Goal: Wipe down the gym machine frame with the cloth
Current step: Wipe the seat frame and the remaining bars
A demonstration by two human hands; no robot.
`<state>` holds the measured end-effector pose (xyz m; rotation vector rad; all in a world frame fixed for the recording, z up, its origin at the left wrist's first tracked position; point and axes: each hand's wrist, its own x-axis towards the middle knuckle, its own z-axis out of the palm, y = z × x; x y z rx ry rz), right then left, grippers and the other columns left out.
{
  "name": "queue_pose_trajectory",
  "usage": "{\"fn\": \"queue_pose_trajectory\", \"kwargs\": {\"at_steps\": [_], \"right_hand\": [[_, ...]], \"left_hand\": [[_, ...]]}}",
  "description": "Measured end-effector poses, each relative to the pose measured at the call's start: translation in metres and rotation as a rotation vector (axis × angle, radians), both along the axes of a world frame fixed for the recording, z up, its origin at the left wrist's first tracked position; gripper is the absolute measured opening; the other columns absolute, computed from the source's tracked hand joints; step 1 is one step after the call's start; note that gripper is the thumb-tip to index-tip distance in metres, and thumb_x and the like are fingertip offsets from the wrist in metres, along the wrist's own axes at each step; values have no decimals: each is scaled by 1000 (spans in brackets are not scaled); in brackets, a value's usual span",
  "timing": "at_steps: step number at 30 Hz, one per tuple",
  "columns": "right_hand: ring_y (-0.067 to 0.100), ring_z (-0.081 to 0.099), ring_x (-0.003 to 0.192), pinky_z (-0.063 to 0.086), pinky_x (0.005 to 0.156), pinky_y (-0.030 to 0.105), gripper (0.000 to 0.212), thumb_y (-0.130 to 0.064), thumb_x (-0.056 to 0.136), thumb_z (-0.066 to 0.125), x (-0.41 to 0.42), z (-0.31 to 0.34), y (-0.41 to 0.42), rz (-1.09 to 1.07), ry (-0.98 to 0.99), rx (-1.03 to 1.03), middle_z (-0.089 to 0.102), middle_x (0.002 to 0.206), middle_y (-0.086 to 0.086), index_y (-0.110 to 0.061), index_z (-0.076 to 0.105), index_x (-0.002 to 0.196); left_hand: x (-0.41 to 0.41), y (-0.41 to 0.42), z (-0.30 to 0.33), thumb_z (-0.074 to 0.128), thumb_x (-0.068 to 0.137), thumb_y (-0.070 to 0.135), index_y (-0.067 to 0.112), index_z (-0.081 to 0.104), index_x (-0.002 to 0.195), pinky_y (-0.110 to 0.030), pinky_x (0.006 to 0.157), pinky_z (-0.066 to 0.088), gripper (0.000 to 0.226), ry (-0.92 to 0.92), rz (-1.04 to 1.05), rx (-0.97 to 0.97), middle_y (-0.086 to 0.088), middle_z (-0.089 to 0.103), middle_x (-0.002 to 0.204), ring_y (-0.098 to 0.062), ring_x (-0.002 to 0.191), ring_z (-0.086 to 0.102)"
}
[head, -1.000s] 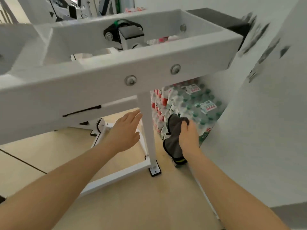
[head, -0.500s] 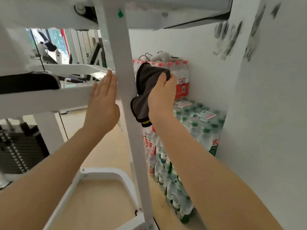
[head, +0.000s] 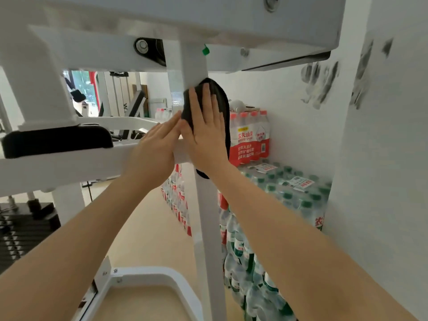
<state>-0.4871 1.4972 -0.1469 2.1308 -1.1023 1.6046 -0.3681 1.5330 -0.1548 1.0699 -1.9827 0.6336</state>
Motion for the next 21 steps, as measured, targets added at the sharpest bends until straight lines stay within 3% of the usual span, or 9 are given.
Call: {"fn": "queue_pose_trajectory", "kwargs": {"at_steps": [2,5,8,11,13,15,18,21], "right_hand": [[33,2,144,7,116,49,53,-36,99,34,-10,-25,-4,-122,154,-28,4,156,10,-24,13,146],[42,10,141,15,112,52,50,-42,96,25,-9,-22,-7,-213,269,-119,12,155,11,-27,30,144],[42,17,140,25,109,50,52,-38,95,27,-4,13,-17,-227,233,-194,23,152,16,-21,30,144],[42,21,138,29,108,49,54,-33,94,34,-7,32,-25,-156,189,-265,28,149,20,-9,32,142],[42,23,137,25,109,47,54,-29,93,37,-11,23,-25,-132,201,-280,30,148,21,-4,33,141],[41,26,136,23,108,48,54,-26,93,39,-15,-1,-19,-123,243,-273,34,146,21,-3,32,140],[34,36,133,24,108,53,52,-25,92,42,-20,-38,-6,-122,405,-272,46,141,12,-3,36,139],[31,36,134,26,111,49,51,-27,93,39,-24,-25,-7,-175,508,-261,45,142,9,-6,38,140]], "left_hand": [[1,-1,-1,43,85,-13,-3,32,139,-37,109,24,56,86,-25,-47,-18,33,146,-33,133,34],[3,-3,3,42,81,-17,-10,38,133,-37,105,26,52,183,-73,-79,-25,40,138,-36,128,40],[6,-5,2,48,78,-13,-14,53,118,-46,93,42,40,76,-7,-101,-30,56,120,-45,107,56],[7,-4,-1,47,81,5,-8,63,90,-43,70,53,22,-104,72,-106,-23,65,91,-39,79,62],[8,-3,1,59,82,8,-6,61,86,-43,70,51,15,-190,98,-73,-21,63,86,-38,75,60],[12,-3,4,72,76,18,-4,61,93,-44,78,49,29,-271,110,-43,-20,64,92,-37,84,59],[17,3,4,74,73,24,3,60,106,-43,91,40,41,-339,226,-30,-13,63,104,-33,98,56],[18,7,3,81,64,17,1,65,94,-45,81,46,38,-309,224,-69,-16,67,92,-36,87,60]]}}
